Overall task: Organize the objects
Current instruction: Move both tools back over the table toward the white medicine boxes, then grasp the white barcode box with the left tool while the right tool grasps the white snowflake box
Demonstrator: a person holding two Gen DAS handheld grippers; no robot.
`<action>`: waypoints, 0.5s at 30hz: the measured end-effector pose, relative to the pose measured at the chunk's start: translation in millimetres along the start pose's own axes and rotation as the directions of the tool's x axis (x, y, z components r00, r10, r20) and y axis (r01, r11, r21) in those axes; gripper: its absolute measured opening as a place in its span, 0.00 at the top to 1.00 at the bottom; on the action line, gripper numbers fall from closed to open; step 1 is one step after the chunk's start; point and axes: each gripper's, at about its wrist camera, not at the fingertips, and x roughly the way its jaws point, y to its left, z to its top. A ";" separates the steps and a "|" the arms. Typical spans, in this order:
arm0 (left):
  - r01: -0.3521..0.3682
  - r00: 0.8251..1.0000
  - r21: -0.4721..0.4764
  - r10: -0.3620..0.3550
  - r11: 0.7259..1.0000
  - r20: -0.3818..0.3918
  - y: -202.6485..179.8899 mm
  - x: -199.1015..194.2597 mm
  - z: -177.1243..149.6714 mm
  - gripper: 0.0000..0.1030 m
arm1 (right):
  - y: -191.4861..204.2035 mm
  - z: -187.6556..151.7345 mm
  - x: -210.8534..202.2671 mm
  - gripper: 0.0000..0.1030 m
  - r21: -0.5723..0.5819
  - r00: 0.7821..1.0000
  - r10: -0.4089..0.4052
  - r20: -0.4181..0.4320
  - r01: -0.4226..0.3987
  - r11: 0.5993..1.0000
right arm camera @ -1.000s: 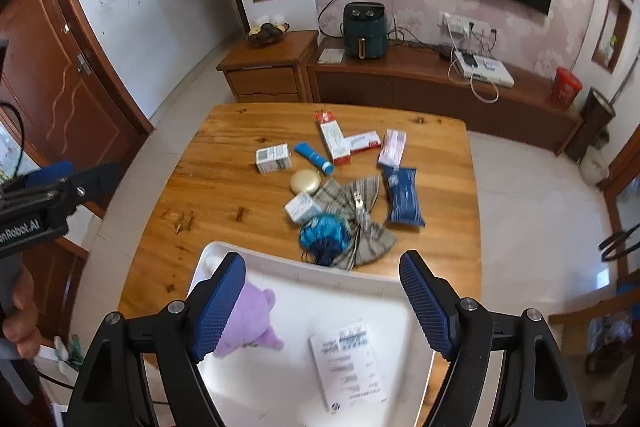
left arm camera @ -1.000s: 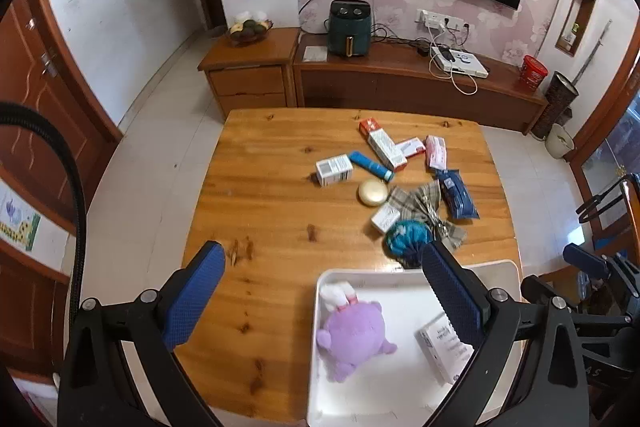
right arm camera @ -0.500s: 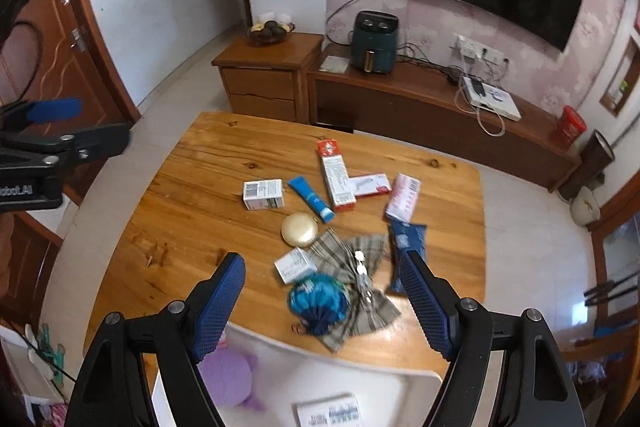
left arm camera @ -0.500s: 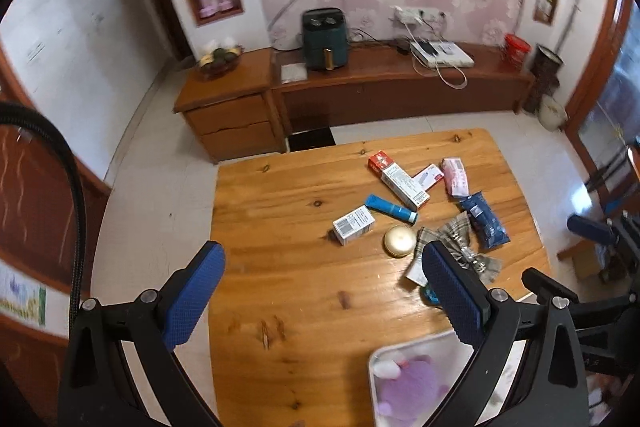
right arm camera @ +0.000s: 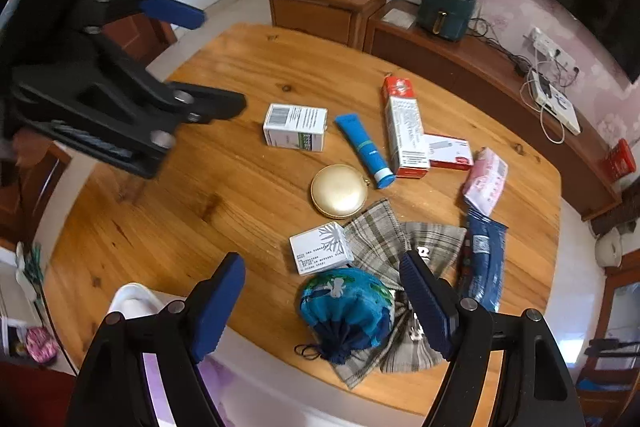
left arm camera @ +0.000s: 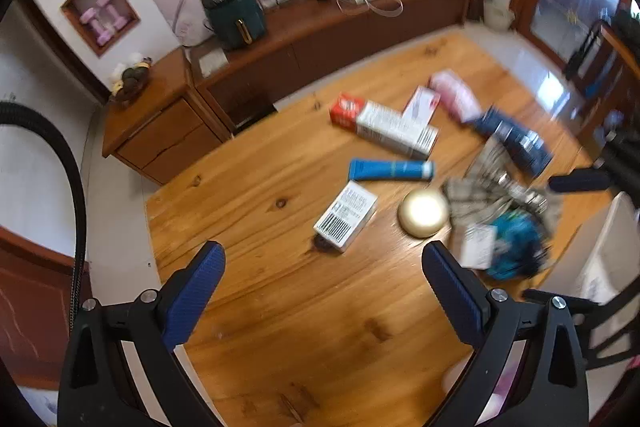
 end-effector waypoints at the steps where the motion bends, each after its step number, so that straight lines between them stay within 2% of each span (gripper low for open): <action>1: -0.001 1.000 0.012 0.001 1.000 -0.008 -0.3 9.2 -0.1 0.04 | 0.9 1.5 5.4 0.22 -0.006 1.000 -0.007 -0.015 0.007 1.000; 5: 0.059 0.997 0.040 -0.056 0.997 -0.059 2.5 42.3 -1.6 0.04 | 3.6 5.2 26.8 0.22 -0.038 0.996 -0.048 -0.076 0.045 0.998; 8: 0.075 0.994 0.061 -0.070 0.995 -0.086 4.4 63.1 -1.4 0.04 | 3.5 7.8 38.1 0.23 -0.019 0.991 -0.055 -0.119 0.053 0.998; 12: 0.103 0.988 0.089 -0.092 0.991 -0.121 3.7 84.6 0.6 0.04 | 5.1 10.2 54.5 0.28 -0.021 0.981 -0.072 -0.177 0.070 0.997; 15: 0.102 0.987 0.114 -0.087 0.988 -0.136 1.9 93.6 1.2 0.04 | 7.2 10.2 66.3 0.38 -0.028 0.972 -0.085 -0.219 0.081 0.996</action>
